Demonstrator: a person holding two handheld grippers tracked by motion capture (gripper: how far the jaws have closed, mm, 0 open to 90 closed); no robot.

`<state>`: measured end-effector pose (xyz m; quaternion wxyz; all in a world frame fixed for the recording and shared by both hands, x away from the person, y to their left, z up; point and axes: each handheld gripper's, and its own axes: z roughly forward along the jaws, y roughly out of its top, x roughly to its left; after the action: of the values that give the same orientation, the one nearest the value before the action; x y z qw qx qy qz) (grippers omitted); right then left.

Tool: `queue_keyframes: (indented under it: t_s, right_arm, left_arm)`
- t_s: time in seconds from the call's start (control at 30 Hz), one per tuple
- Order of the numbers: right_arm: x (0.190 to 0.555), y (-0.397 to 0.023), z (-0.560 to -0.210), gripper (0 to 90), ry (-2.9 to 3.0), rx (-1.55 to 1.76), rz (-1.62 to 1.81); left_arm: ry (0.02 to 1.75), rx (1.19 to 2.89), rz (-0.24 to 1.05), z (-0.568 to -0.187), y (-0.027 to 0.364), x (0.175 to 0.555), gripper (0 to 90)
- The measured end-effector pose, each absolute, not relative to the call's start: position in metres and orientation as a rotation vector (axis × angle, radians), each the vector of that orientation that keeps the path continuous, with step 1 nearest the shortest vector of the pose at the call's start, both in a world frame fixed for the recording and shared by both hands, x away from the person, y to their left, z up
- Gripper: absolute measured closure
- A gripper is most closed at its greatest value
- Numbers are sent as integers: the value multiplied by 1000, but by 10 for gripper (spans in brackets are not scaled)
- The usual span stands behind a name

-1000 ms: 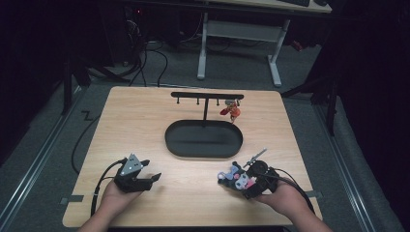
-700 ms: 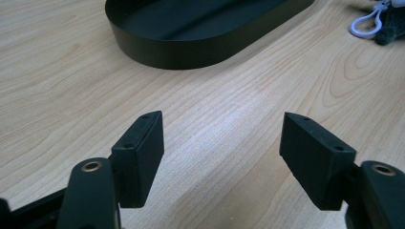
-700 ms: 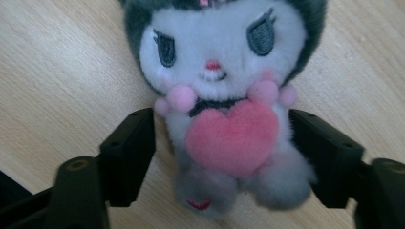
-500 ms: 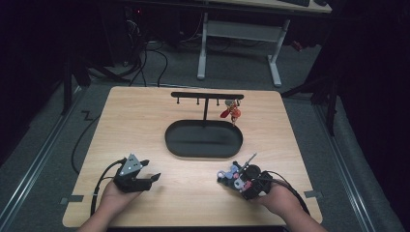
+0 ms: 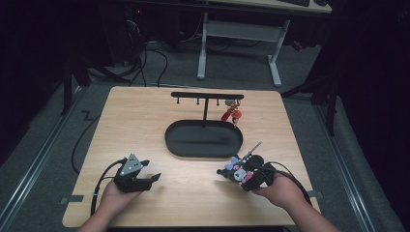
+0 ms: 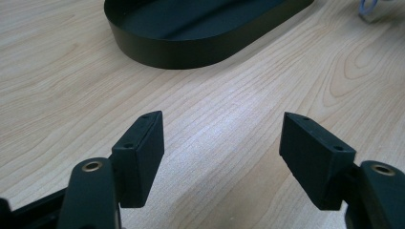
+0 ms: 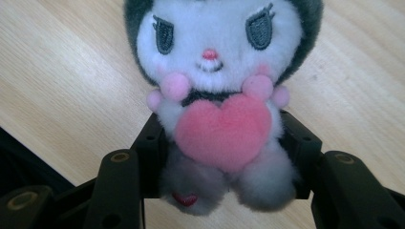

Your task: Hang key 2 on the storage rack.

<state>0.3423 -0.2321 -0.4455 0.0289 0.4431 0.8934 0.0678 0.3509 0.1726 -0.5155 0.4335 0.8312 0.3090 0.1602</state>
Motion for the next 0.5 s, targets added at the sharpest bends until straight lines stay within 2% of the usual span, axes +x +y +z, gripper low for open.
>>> queue_keyframes:
  t_s: [0.5]
  right_arm:
    - [366,-219,-407,474,2768,1390,239]
  left_arm:
    - [768,2066,393,-515,174,351,323]
